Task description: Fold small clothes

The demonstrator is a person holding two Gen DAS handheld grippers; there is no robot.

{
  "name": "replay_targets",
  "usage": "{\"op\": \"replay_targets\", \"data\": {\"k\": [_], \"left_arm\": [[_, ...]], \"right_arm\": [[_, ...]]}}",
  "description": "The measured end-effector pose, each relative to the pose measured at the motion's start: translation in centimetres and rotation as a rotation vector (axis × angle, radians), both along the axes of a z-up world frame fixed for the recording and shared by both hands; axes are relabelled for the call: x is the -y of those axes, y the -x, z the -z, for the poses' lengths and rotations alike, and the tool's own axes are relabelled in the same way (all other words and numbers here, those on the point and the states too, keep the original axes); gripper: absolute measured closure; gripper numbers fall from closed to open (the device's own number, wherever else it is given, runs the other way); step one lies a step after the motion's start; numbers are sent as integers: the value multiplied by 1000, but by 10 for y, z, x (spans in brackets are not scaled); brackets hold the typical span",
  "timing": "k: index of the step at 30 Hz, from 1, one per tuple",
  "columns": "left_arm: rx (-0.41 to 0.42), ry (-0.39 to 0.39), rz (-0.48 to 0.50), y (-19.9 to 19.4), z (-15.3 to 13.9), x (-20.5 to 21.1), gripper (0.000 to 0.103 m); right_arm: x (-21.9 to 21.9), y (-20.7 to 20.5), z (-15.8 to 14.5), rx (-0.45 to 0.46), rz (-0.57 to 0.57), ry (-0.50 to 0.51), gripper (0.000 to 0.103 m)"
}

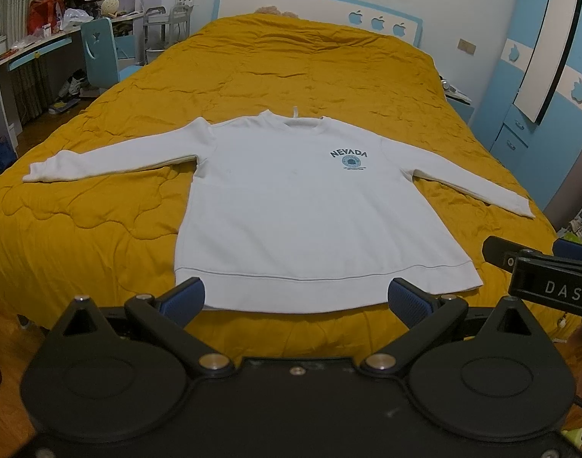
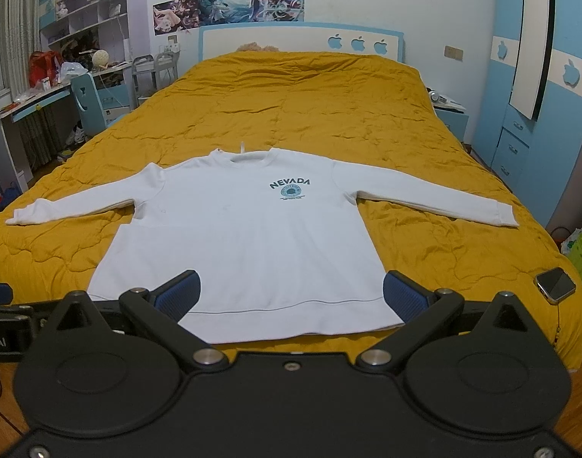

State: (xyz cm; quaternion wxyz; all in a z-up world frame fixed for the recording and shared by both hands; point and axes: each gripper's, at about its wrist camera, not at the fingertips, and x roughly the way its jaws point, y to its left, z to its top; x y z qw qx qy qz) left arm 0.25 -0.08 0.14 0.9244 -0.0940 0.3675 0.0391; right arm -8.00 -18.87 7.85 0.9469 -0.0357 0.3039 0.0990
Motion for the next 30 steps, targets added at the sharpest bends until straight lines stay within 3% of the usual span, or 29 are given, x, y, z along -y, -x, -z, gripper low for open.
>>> {"op": "replay_targets", "data": {"k": [23, 30], "left_arm": [[-46, 12, 3, -17, 8, -3, 0], [-41, 50, -7, -31, 15, -18, 0]], "right_arm": [[-9, -13, 17, -36, 7, 10, 0], [-18, -28, 25, -35, -7, -11, 0]]}}
